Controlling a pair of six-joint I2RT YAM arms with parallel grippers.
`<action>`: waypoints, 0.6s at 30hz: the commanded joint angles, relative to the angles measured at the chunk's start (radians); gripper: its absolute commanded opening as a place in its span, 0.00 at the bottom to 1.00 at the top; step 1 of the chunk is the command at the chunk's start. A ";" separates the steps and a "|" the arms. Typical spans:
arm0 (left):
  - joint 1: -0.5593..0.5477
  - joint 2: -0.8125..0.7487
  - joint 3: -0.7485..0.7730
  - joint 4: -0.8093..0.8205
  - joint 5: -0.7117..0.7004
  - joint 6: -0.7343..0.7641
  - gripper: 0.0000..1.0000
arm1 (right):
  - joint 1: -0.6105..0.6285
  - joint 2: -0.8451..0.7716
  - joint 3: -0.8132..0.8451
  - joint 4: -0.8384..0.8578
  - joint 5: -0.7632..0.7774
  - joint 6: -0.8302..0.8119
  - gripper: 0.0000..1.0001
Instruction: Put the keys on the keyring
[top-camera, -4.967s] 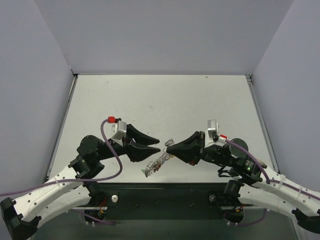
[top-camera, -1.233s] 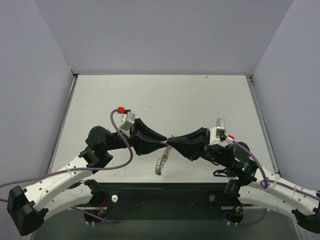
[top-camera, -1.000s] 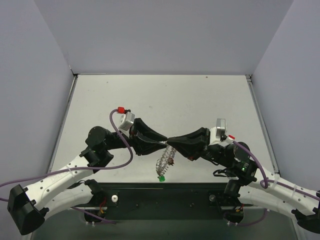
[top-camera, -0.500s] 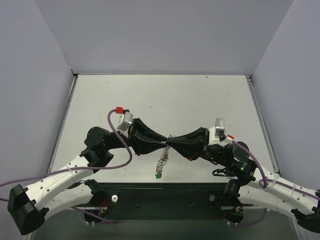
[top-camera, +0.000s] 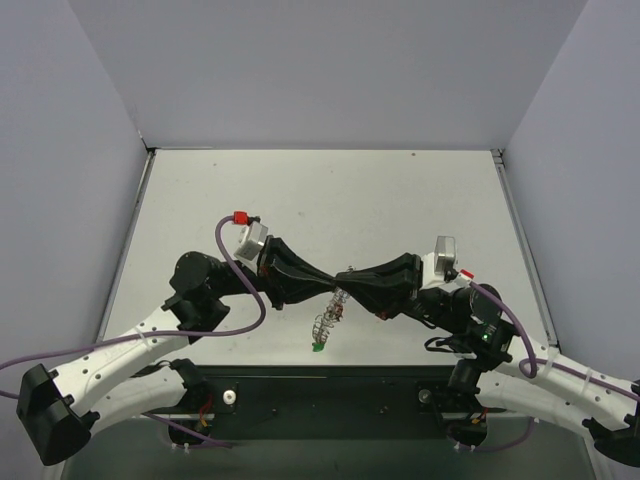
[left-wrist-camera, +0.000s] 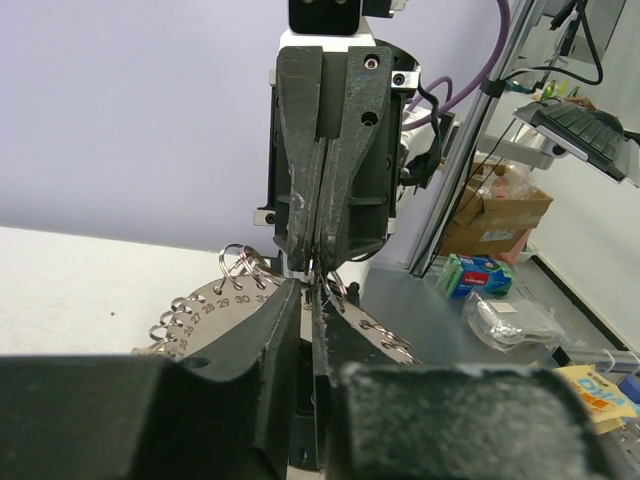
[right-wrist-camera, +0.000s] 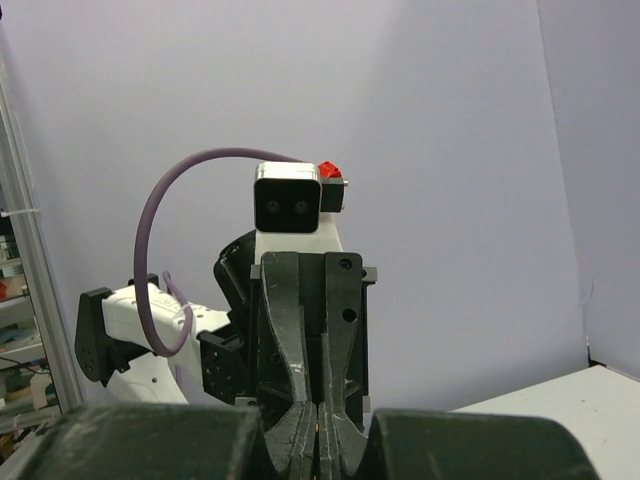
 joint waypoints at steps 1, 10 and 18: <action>-0.019 0.017 0.056 0.057 0.016 -0.008 0.17 | 0.002 0.001 0.012 0.147 -0.023 0.010 0.00; -0.034 0.019 0.061 0.059 0.038 -0.006 0.32 | 0.003 0.007 0.009 0.153 -0.023 0.011 0.00; -0.039 0.035 0.071 0.051 0.033 -0.005 0.15 | 0.003 0.013 0.018 0.144 -0.029 0.008 0.00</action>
